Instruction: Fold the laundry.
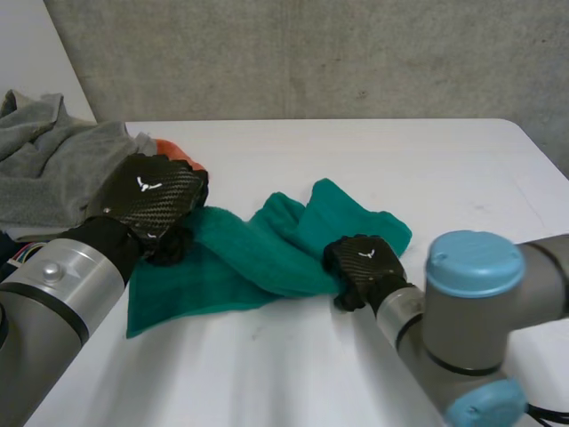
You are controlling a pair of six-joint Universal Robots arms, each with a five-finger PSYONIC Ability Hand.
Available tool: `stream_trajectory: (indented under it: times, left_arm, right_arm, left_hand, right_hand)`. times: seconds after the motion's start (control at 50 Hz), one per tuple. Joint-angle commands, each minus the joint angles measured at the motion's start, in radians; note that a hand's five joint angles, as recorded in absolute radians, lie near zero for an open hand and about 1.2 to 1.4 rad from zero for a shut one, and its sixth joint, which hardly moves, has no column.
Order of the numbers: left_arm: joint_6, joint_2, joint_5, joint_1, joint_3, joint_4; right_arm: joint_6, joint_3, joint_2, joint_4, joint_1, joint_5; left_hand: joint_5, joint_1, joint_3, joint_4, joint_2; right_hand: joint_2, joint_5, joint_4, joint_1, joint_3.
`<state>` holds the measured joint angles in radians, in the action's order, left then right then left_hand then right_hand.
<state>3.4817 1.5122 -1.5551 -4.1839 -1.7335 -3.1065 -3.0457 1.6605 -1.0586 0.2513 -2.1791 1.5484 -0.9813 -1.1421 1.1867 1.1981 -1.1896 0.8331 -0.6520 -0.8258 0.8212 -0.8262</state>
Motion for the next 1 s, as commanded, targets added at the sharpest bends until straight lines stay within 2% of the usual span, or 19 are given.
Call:
stream_trajectory:
  times: [0.02, 0.1, 0.12, 0.16, 0.22, 0.28, 0.34, 0.42, 0.44, 0.5, 0.58, 0.6, 0.64, 0.68, 0.74, 0.8, 0.88, 1.0]
  left_arm:
    - [0.013, -0.006, -0.003, -0.022, -0.015, 0.014]
    - [0.052, -0.01, 0.004, -0.053, -0.023, 0.046]
    - [0.08, -0.006, 0.01, -0.065, -0.023, 0.066]
    - [0.108, -0.004, 0.021, -0.077, -0.024, 0.084]
    - [0.155, 0.022, 0.055, -0.097, -0.028, 0.106]
    - [0.181, 0.095, 0.092, -0.114, -0.015, 0.105]
    - [0.186, 0.155, 0.113, -0.125, 0.018, 0.088]
    - [0.178, 0.233, 0.147, -0.117, 0.107, -0.012]
    - [0.181, 0.255, 0.148, -0.113, 0.153, -0.079]
    - [0.186, 0.279, 0.123, -0.107, 0.233, -0.2]
    - [0.191, 0.269, 0.06, -0.104, 0.369, -0.456]
    - [0.191, 0.26, 0.055, -0.102, 0.388, -0.492]
    - [0.188, 0.237, 0.055, -0.096, 0.42, -0.54]
    - [0.195, 0.198, 0.059, -0.085, 0.428, -0.528]
    - [0.195, 0.149, 0.075, -0.077, 0.398, -0.459]
    - [0.2, 0.123, 0.086, -0.076, 0.344, -0.402]
    - [0.215, 0.097, 0.096, -0.076, 0.209, -0.333]
    - [0.255, 0.124, 0.102, -0.077, -0.02, -0.357]
  right_arm:
    - [0.064, -0.084, -0.047, -0.092, -0.004, 0.05]
    - [0.165, -0.102, -0.242, -0.242, 0.062, 0.018]
    - [0.232, -0.125, -0.303, -0.318, 0.094, -0.013]
    - [0.312, -0.152, -0.339, -0.397, 0.131, -0.051]
    - [0.445, -0.217, -0.334, -0.544, 0.203, -0.117]
    - [0.496, -0.28, -0.285, -0.653, 0.229, -0.146]
    - [0.51, -0.329, -0.233, -0.687, 0.225, -0.145]
    - [0.516, -0.432, -0.143, -0.641, 0.205, -0.134]
    - [0.521, -0.491, -0.108, -0.595, 0.196, -0.122]
    - [0.528, -0.593, -0.074, -0.503, 0.191, -0.084]
    - [0.559, -0.74, -0.063, -0.264, 0.186, -0.039]
    - [0.571, -0.766, -0.07, -0.151, 0.186, -0.045]
    - [0.579, -0.766, -0.087, -0.052, 0.188, -0.06]
    - [0.581, -0.756, -0.127, 0.048, 0.186, -0.108]
    - [0.579, -0.725, -0.164, 0.043, 0.203, -0.197]
    - [0.579, -0.705, -0.175, 0.003, 0.225, -0.246]
    - [0.59, -0.677, -0.173, -0.127, 0.251, -0.307]
    - [0.72, -0.596, -0.094, -0.389, 0.288, -0.413]
  left_hand:
    - [-0.24, -0.254, 0.21, 0.198, -0.207]
    - [-0.24, -0.254, 0.21, 0.198, -0.207]
    - [-0.24, -0.254, 0.21, 0.198, -0.207]
    - [-0.24, -0.254, 0.21, 0.198, -0.207]
    - [-0.24, -0.254, 0.21, 0.198, -0.207]
    - [-0.24, -0.254, 0.21, 0.198, -0.207]
    - [-0.24, -0.254, 0.21, 0.198, -0.207]
    - [-0.24, -0.254, 0.21, 0.198, -0.207]
    - [-0.24, -0.254, 0.21, 0.198, -0.207]
    - [-0.24, -0.254, 0.21, 0.198, -0.207]
    - [-0.24, -0.254, 0.21, 0.198, -0.207]
    - [-0.24, -0.254, 0.21, 0.198, -0.207]
    - [-0.24, -0.254, 0.21, 0.198, -0.207]
    - [-0.24, -0.254, 0.21, 0.198, -0.207]
    - [-0.24, -0.254, 0.21, 0.198, -0.207]
    - [-0.24, -0.254, 0.21, 0.198, -0.207]
    - [-0.24, -0.254, 0.21, 0.198, -0.207]
    - [-0.24, -0.254, 0.21, 0.198, -0.207]
  right_hand:
    - [0.563, -0.57, -0.57, 0.575, -0.57]
    - [0.563, -0.57, -0.57, 0.575, -0.57]
    - [0.563, -0.57, -0.57, 0.575, -0.57]
    - [0.563, -0.57, -0.57, 0.575, -0.57]
    - [0.563, -0.57, -0.57, 0.575, -0.57]
    - [0.563, -0.57, -0.57, 0.575, -0.57]
    - [0.563, -0.57, -0.57, 0.575, -0.57]
    - [0.563, -0.57, -0.57, 0.575, -0.57]
    - [0.563, -0.57, -0.57, 0.575, -0.57]
    - [0.563, -0.57, -0.57, 0.575, -0.57]
    - [0.563, -0.57, -0.57, 0.575, -0.57]
    - [0.563, -0.57, -0.57, 0.575, -0.57]
    - [0.563, -0.57, -0.57, 0.575, -0.57]
    - [0.563, -0.57, -0.57, 0.575, -0.57]
    - [0.563, -0.57, -0.57, 0.575, -0.57]
    - [0.563, -0.57, -0.57, 0.575, -0.57]
    - [0.563, -0.57, -0.57, 0.575, -0.57]
    - [0.563, -0.57, -0.57, 0.575, -0.57]
